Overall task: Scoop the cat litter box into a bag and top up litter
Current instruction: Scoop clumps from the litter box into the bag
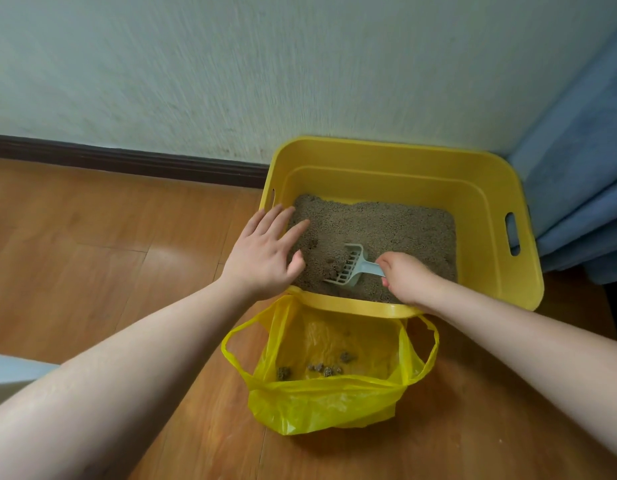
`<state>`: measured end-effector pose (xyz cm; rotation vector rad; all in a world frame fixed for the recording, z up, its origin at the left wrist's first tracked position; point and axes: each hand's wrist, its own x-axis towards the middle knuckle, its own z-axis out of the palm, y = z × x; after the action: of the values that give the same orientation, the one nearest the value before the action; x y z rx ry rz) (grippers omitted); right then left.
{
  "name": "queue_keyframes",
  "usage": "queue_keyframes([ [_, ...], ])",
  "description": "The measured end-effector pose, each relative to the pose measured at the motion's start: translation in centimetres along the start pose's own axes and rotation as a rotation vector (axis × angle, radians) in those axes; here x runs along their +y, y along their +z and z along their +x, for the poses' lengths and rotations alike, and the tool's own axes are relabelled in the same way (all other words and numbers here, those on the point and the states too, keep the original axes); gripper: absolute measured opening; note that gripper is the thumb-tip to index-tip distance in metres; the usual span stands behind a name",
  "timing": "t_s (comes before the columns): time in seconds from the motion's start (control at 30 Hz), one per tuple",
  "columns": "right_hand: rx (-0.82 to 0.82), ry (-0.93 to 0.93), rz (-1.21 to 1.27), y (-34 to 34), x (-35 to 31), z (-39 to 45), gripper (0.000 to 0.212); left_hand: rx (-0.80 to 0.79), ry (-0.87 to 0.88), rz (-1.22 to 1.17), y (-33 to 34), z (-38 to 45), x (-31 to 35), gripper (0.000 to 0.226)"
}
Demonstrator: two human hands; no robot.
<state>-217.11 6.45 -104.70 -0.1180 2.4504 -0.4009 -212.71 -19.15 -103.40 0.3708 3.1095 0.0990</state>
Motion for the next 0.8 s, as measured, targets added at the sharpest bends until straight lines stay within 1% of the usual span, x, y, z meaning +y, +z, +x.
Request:
queue_keyframes([
  [0.07,0.019,-0.015,-0.058,0.5,-0.6,0.5,0.033,0.002,-0.001,0.001,0.0,0.0,0.0,0.061],
  [0.13,0.008,-0.011,-0.058,1.0,-1.1,1.3,0.036,0.0,0.002,0.004,-0.1,0.0,-0.1,0.061],
  [0.4,-0.003,0.042,0.309,1.2,-2.0,4.0,0.034,0.003,-0.002,-0.014,-0.2,-0.1,-0.1,0.061],
  [0.5,0.013,0.059,0.354,0.5,-2.1,5.1,0.035,0.001,-0.003,-0.022,-0.1,0.0,0.0,0.061],
  [0.67,0.025,0.003,0.365,-0.6,-2.2,7.3,0.03,0.011,-0.014,-0.024,0.0,0.1,-0.1,0.061],
  [0.8,0.024,-0.004,0.465,-0.3,-1.7,7.6,0.029,0.014,-0.014,-0.032,0.0,0.0,-0.1,0.062],
])
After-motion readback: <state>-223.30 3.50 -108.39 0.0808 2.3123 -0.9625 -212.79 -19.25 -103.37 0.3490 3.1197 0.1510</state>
